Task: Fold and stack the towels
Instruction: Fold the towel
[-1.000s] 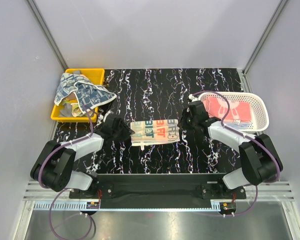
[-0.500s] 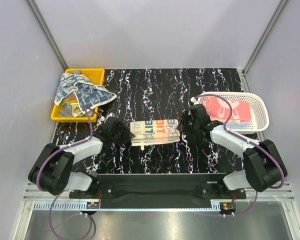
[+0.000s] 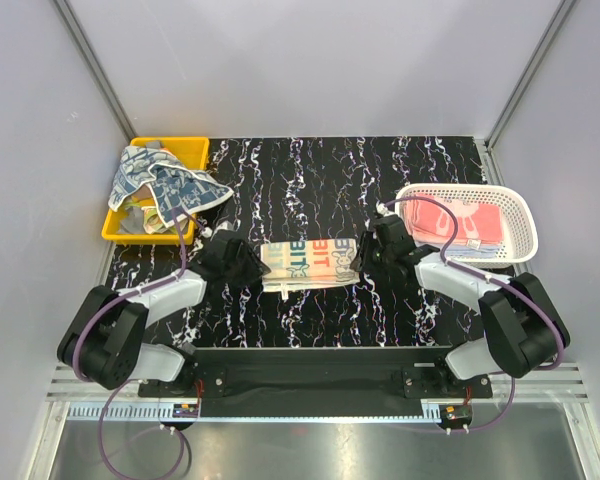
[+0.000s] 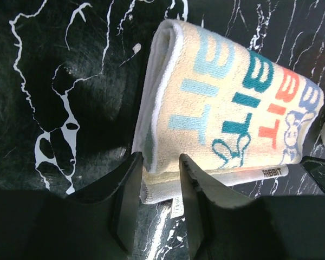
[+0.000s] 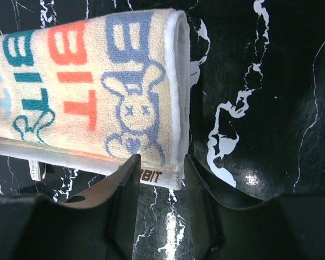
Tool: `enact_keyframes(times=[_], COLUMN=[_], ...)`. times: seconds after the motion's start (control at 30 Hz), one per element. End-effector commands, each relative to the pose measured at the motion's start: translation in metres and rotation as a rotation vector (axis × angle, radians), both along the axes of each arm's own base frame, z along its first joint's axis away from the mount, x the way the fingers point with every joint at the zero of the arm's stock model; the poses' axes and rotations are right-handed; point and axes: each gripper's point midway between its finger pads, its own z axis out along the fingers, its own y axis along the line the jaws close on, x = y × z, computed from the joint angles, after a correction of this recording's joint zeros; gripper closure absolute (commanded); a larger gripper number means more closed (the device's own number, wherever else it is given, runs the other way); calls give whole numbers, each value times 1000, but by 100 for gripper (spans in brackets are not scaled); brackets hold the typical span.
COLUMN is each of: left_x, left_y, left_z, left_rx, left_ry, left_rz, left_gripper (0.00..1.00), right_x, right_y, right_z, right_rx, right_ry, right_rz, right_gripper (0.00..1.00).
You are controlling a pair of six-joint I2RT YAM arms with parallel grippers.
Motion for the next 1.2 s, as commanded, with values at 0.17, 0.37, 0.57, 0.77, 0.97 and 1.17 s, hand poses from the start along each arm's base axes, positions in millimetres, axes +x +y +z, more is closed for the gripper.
enact_keyframes(times=[0.17,0.37,0.57,0.77,0.97,1.17], left_x=[12,15,16,21,26,30], left_y=[-8,-9,-9,-10,-12,-15], left_z=[11,11,11,17,27,40], left_rx=[6,13,23,28,50,50], left_ry=[-45,-47,-49,-71,-79,-99], left_rz=[-27,-28,-38,-49,-78,-97], left_gripper=[70,79,88,96,100,100], right_x=[-2,0,2,7,10,15], right_y=[0,1,6,6,4,0], right_z=[-4,-8,-16,-8,4,19], right_rx=[-4,2,12,11,-2,-22], right_ry=[1,5,27,13,-6,-41], right_rz=[-20,-32,-31,-38,-36,-50], right_gripper=[53,53,58,76,93,96])
